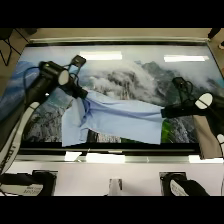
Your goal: Fold the shirts.
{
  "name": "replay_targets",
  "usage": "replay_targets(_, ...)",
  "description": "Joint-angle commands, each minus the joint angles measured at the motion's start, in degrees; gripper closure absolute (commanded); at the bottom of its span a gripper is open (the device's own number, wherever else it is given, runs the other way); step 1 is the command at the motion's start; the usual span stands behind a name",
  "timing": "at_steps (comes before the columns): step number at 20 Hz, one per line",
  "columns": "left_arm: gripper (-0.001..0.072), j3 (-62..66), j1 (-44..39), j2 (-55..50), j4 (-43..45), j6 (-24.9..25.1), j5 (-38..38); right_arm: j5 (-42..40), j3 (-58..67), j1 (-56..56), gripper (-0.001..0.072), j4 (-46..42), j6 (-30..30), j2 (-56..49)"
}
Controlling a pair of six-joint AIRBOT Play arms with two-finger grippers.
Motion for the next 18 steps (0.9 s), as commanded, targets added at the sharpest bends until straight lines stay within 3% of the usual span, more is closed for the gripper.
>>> replay_targets(1, 0.0207, 1.81, 0.26, -5.73, -6.16, -3.56, 0.63, -6.54, -2.84, 0.04, 0.0679, 1.25, 1.73, -1.31)
replay_targets(2, 0.0056, 3.67, 0.90, -5.57, -6.51, -2.97, -0.07, -7.04, -2.82, 0.02, 0.0679, 1.22, 1.73, -1.27)
replay_targets(3, 0.0046, 6.47, 2.08, -5.40, -6.51, -0.61, -1.64, -7.82, -2.67, 0.02, 0.0658, 0.72, 1.75, -1.27)
replay_targets(4, 0.0045, 10.27, 4.24, -5.35, -6.51, 1.81, -3.87, -7.87, -2.16, 0.02, 0.0443, 0.35, 1.75, -1.27)
replay_targets(5, 0.0045, 13.90, 7.39, -5.31, -6.54, 2.73, -6.14, -6.10, -1.25, 0.02, 0.0094, 0.37, 1.31, -1.20)
replay_targets(6, 0.0045, 16.31, 11.15, -5.29, -7.45, 1.42, -8.35, -1.60, 0.48, 0.00, 0.0034, -0.13, -1.73, -1.14)
replay_targets(8, 0.0029, 16.52, 20.83, -5.44, -15.13, -1.81, -13.09, 9.01, 4.42, -0.04, 0.0023, -3.87, -5.64, -0.90)
replay_targets(12, 0.0038, 3.80, 35.39, -5.42, -28.92, 0.24, -17.38, 21.33, 6.05, -6.69, 0.0030, -3.19, -9.20, 0.28)
replay_targets(14, 0.0042, -3.50, 37.09, -5.44, -31.34, 4.04, -14.97, 22.53, 4.31, -10.49, 0.0037, -0.76, -9.97, 0.26)
replay_targets(15, 0.0081, -6.58, 37.03, -5.44, -31.36, 5.42, -13.33, 22.88, 3.45, -11.26, 0.0053, 0.09, -10.03, 0.26)
replay_targets(18, 0.0103, -13.57, 35.69, -5.53, -31.63, 7.56, -5.81, 23.56, 1.55, -11.32, 0.0053, 2.25, -10.03, 0.26)
